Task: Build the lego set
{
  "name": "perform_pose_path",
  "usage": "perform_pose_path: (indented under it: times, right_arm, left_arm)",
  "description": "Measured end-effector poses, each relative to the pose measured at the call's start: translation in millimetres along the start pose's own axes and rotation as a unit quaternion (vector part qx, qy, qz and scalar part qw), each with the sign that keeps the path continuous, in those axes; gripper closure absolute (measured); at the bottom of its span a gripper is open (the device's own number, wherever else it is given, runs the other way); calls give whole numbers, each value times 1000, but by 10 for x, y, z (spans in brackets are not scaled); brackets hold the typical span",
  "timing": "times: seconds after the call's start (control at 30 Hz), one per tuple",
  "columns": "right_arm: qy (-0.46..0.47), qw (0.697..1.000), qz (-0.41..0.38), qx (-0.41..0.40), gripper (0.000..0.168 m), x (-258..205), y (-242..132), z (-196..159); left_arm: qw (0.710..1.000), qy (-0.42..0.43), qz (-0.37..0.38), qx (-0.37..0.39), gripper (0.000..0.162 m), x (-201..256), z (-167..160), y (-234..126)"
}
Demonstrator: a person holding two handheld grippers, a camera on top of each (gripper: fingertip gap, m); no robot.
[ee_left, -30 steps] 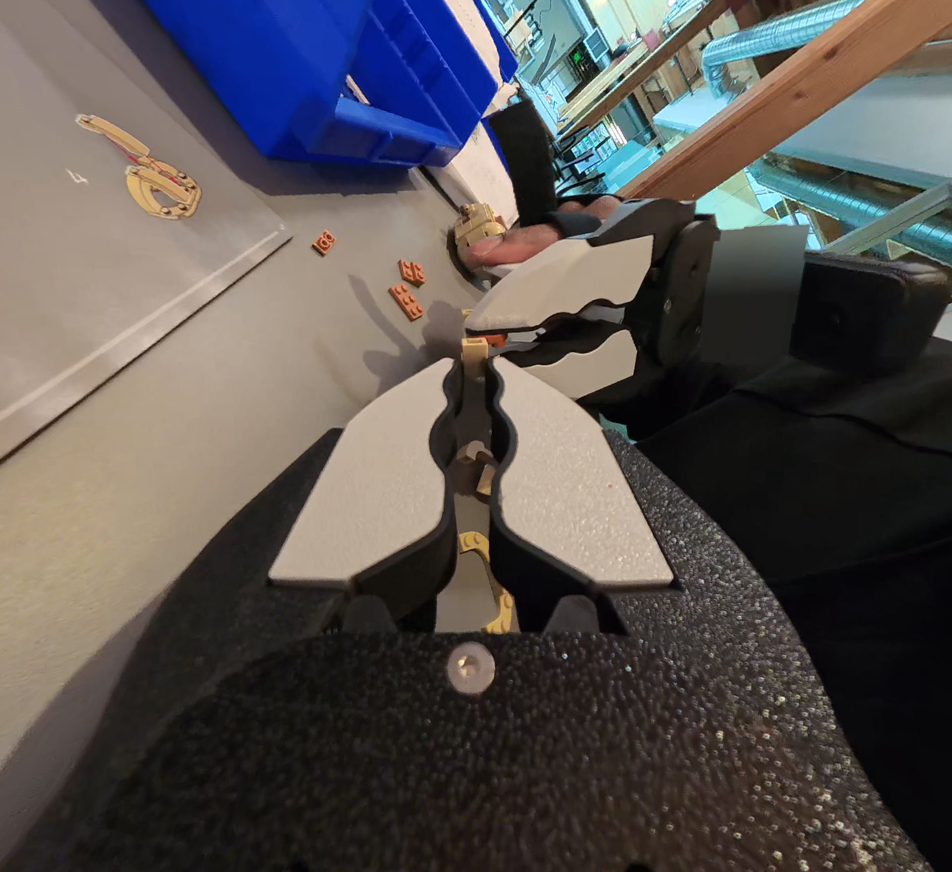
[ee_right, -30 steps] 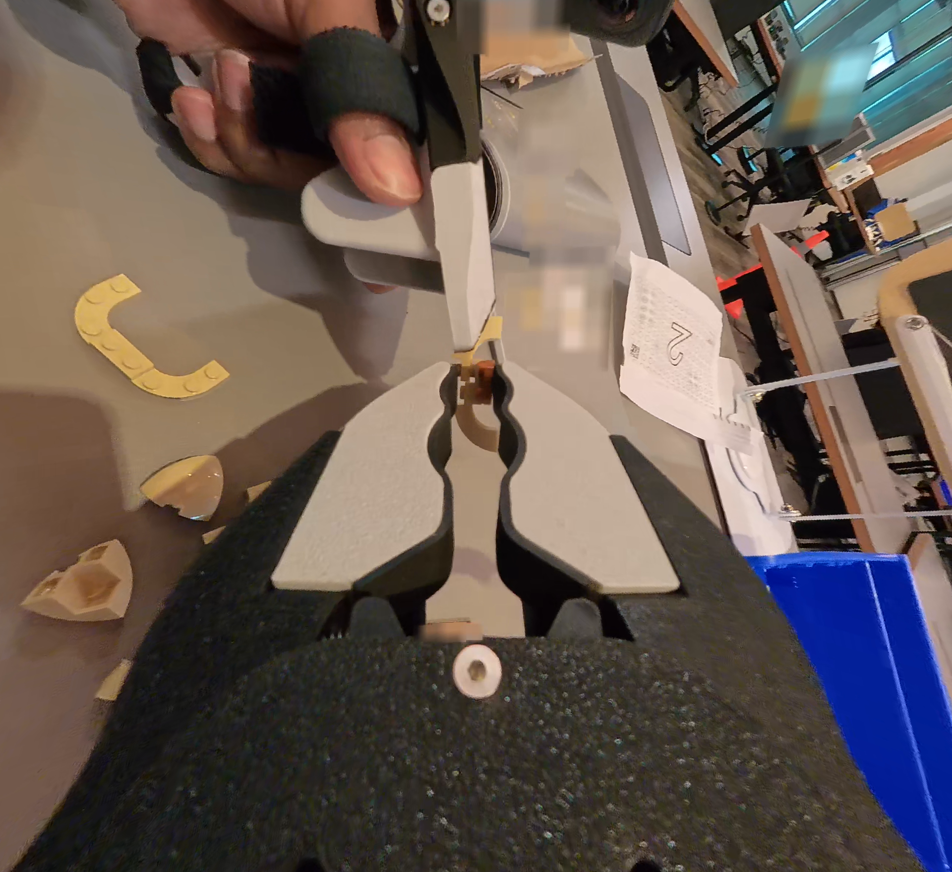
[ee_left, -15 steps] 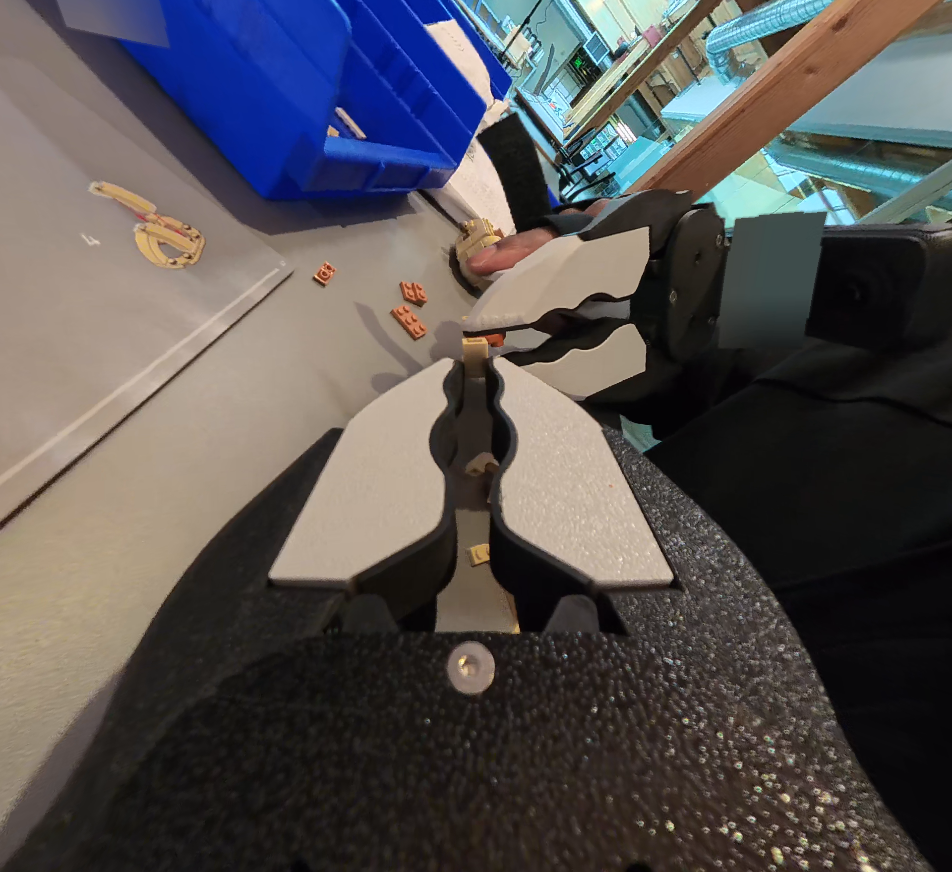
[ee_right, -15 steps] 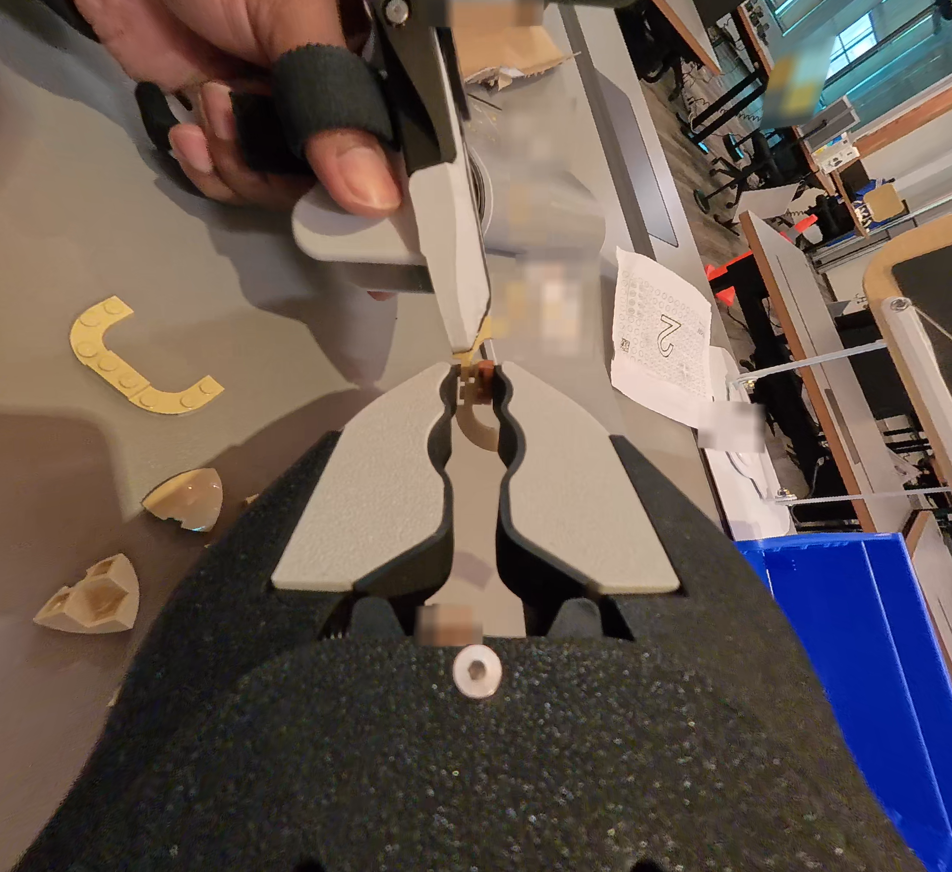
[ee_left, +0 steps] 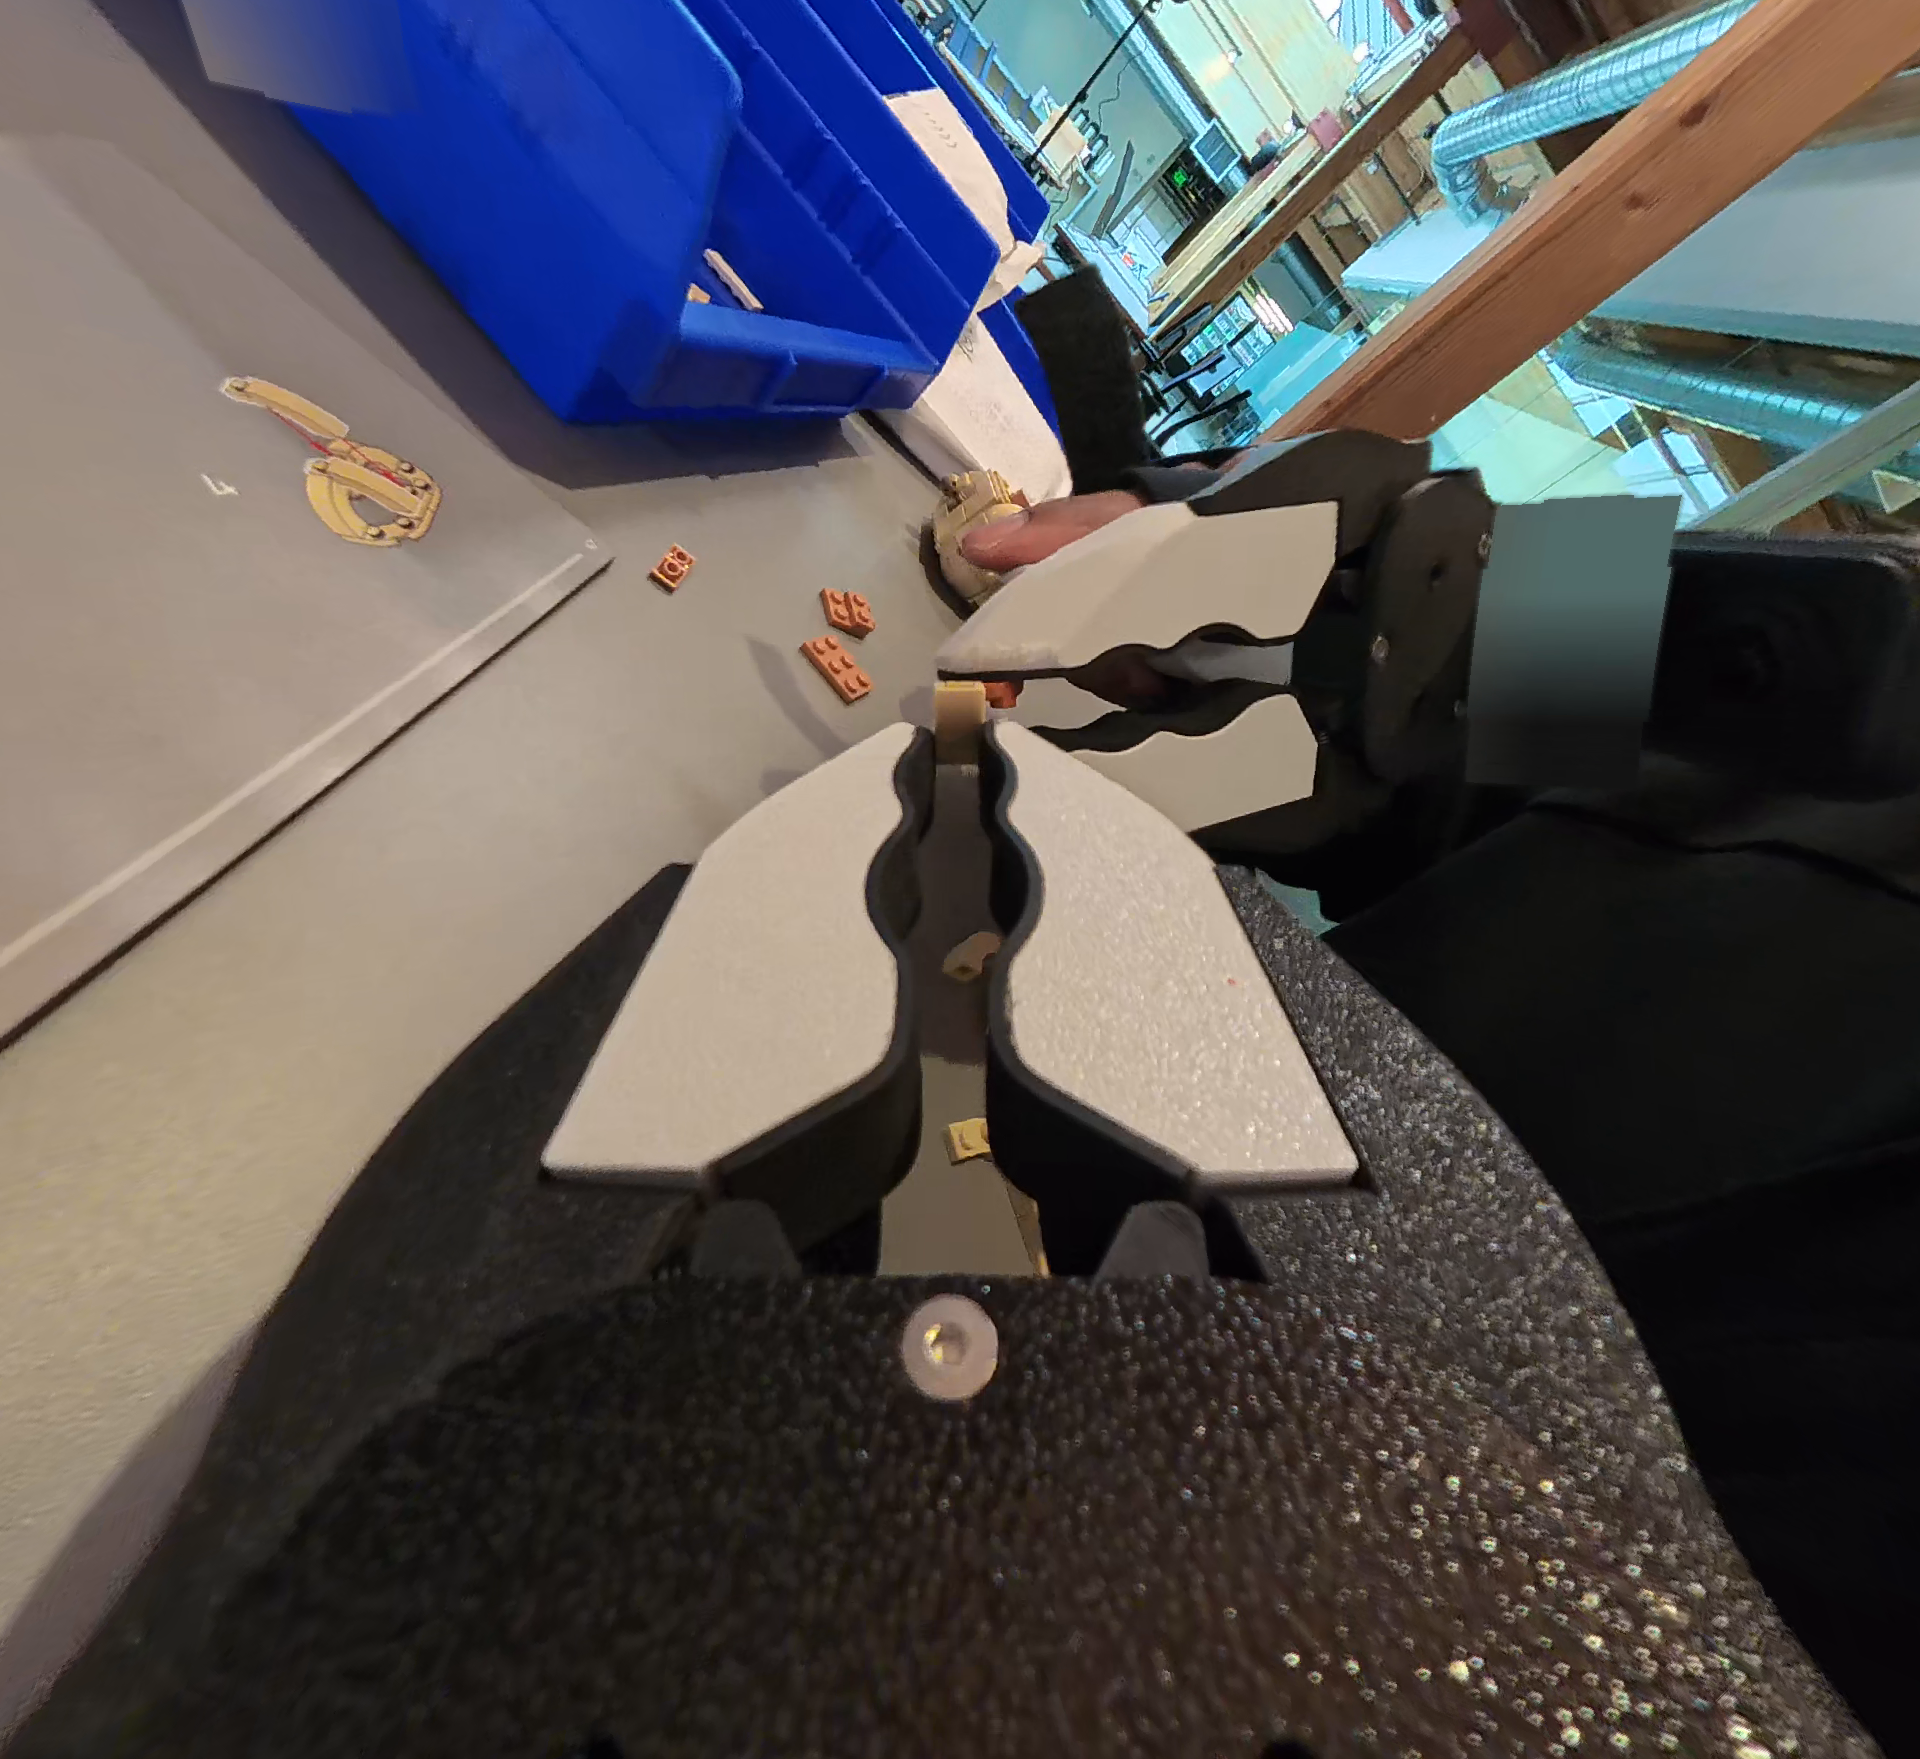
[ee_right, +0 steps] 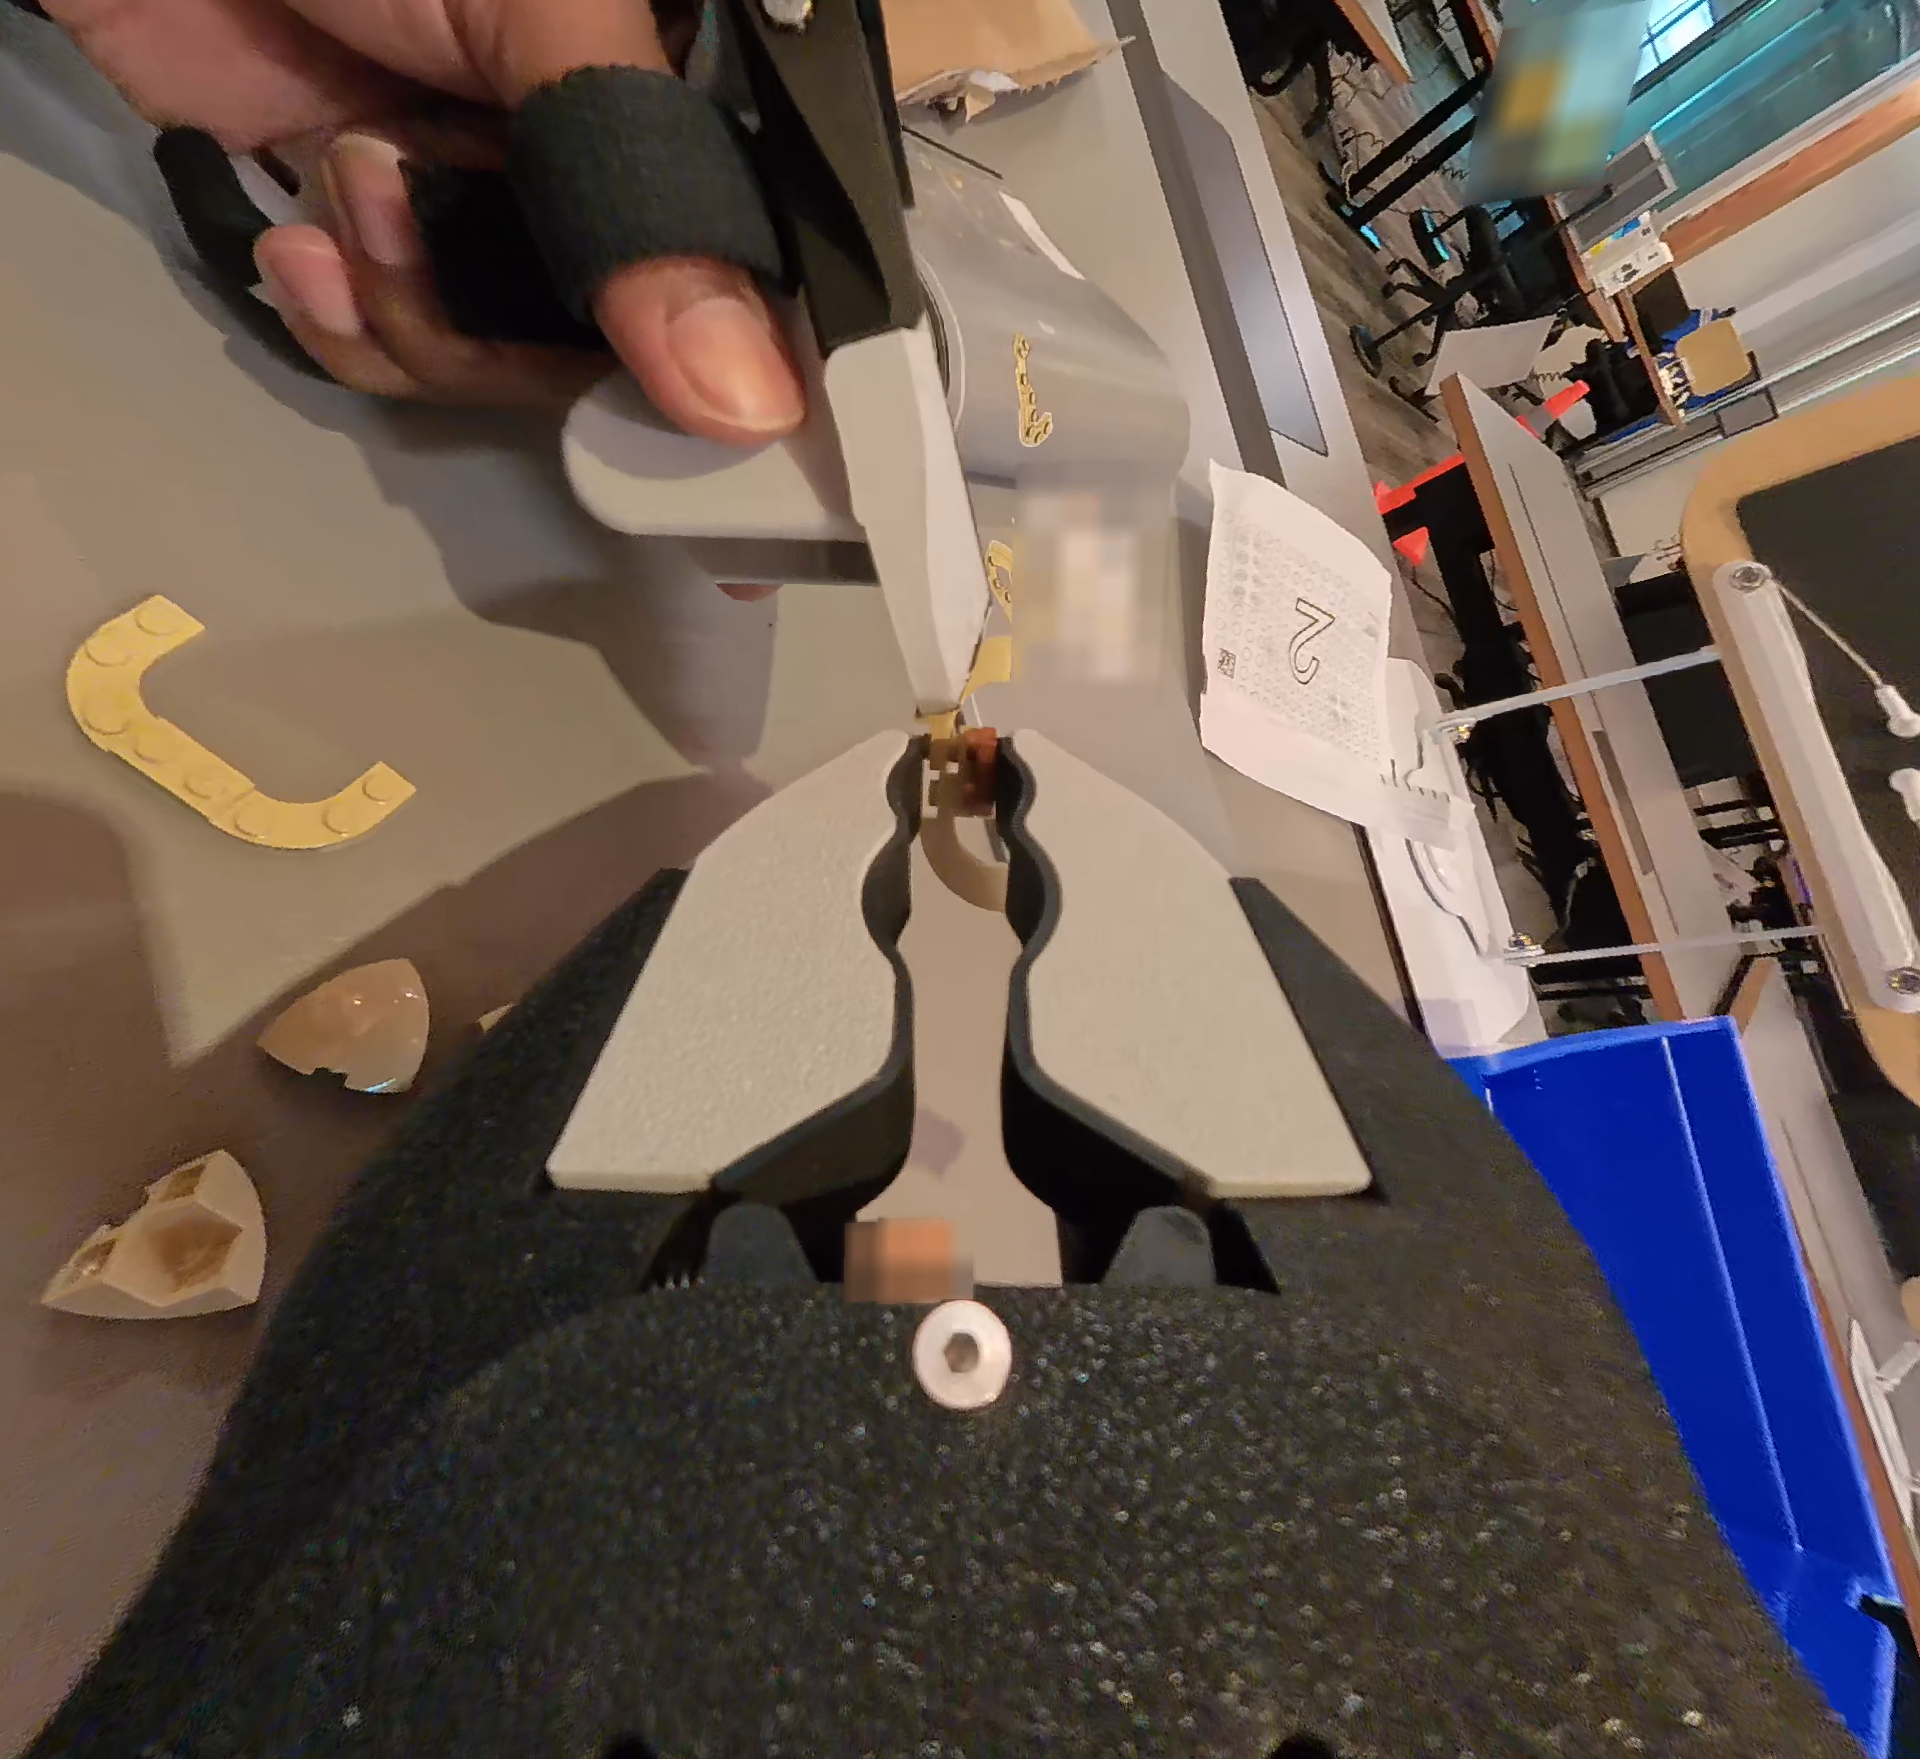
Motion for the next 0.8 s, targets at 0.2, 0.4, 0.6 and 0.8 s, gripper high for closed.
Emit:
perform_pose_path:
  times: [0.2, 0.4, 0.6, 0.8]
  right_arm:
    - [29, 1000, 12, 3, 156, -3, 5, 4]
    - [78, 996, 29, 18, 155, 13, -10, 20]
    - [72, 997, 13, 12, 156, 20, -8, 22]
    - [47, 999, 4, 1, 156, 17, -15, 16]
  left_arm:
    - [1000, -26, -5, 6, 155, -5, -1, -3]
    - [999, -45, -19, 21, 155, 15, 23, -6]
    - [998, -53, -18, 29, 155, 15, 31, -7]
    - [998, -49, -12, 30, 155, 13, 24, 1]
Point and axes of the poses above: each gripper's, where its closed fingertips meet, y out along the fingers, z out of its top, x = y × z across the jaws, the point moved 2 cm from there along -y, back along the fingers, and after that the axes turned 4 degrees about z, right-handed, at the moved point
